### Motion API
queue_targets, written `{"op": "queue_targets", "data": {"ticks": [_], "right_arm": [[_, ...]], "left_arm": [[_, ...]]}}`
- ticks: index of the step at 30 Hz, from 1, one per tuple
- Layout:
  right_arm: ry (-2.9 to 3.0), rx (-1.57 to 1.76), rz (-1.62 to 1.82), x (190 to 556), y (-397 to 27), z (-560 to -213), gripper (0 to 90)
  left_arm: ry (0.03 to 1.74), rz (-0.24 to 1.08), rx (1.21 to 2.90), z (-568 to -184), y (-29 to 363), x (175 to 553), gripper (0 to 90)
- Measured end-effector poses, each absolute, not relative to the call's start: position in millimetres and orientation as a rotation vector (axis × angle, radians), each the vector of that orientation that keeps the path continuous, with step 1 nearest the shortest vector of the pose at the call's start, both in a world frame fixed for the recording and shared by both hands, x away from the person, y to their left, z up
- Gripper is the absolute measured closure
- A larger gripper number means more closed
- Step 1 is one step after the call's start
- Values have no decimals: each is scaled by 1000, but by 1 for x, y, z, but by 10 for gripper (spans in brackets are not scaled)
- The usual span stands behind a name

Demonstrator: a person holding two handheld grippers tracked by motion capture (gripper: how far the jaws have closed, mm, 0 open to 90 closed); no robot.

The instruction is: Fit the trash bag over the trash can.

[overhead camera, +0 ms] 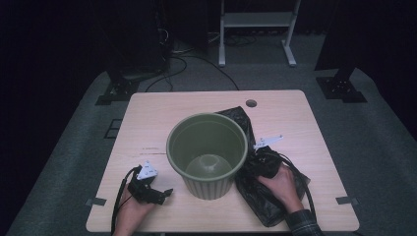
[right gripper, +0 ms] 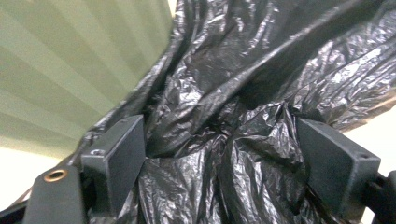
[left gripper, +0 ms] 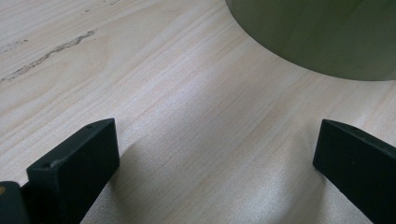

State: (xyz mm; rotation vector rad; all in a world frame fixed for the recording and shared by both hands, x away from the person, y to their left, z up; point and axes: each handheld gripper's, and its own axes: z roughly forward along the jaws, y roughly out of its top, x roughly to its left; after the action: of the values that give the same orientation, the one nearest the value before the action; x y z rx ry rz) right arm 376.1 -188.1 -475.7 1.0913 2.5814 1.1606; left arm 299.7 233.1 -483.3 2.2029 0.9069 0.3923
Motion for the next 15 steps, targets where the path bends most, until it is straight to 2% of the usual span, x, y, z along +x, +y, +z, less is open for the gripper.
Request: {"op": "queue_targets", "data": {"ticks": [7, 12, 15], "right_arm": [[2555, 1017, 1090, 369, -170, -477, 186], [2507, 978, 1025, 363, -166, -477, 303], [2492, 975, 1048, 361, -168, -477, 446]], "left_arm": [[905, 393, 2204, -483, 233, 300, 0], [904, 393, 2204, -483, 233, 300, 0], [904, 393, 2204, -483, 233, 300, 0]]}}
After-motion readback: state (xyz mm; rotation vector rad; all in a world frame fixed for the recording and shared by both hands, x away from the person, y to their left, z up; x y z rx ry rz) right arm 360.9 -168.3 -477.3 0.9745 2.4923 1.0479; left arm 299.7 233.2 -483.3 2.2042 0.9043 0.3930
